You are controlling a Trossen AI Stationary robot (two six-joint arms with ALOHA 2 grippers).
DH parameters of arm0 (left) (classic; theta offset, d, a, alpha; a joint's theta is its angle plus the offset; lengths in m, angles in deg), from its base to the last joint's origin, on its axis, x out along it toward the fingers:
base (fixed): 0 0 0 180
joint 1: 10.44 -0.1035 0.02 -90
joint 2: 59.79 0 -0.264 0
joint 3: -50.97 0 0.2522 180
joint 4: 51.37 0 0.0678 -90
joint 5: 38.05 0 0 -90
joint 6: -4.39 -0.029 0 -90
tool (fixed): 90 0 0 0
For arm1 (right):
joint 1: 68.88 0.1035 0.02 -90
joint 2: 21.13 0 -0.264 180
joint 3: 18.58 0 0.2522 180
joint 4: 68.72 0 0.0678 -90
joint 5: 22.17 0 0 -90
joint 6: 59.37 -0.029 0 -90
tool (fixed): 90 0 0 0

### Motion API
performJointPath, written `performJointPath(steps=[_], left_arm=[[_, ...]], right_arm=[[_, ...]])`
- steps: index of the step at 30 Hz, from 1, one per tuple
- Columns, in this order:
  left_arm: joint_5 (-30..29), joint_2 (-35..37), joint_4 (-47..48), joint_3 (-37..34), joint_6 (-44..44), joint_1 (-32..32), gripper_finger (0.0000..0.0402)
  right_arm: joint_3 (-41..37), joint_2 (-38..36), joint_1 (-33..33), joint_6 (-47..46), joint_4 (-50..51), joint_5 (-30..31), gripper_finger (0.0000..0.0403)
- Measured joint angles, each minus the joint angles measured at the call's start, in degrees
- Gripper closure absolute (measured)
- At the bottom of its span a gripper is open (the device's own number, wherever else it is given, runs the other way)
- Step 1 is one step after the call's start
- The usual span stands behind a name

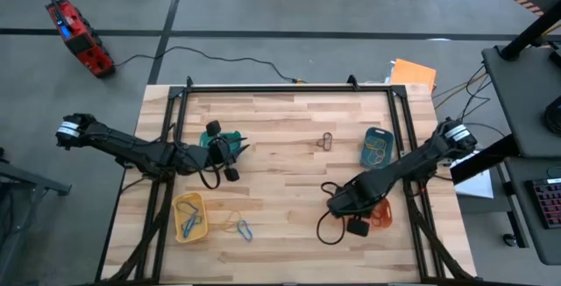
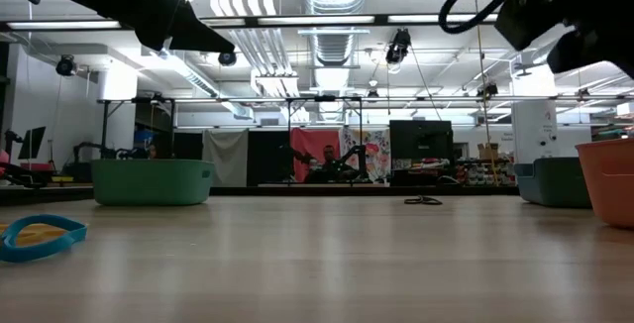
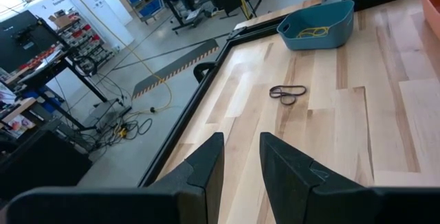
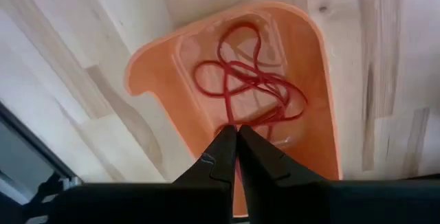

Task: Sort rubber bands into baskets
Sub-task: Put the red rubber band into the orange bin

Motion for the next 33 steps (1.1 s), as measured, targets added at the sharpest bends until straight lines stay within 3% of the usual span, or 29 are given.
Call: performJointPath(steps=[19, 33], left_arm=[[0.0, 0.0, 0.0, 0.0, 0.0, 0.0, 0.0322], [0.0, 0.0, 0.1, 0.0, 0.0, 0.0, 0.0322]], right_arm=[[-2.7, 3.0, 0.0, 1.4, -0.4, 1.5, 0.0394], [-7.5, 2.9, 0.0, -2.4, -7.9, 1.5, 0.038]])
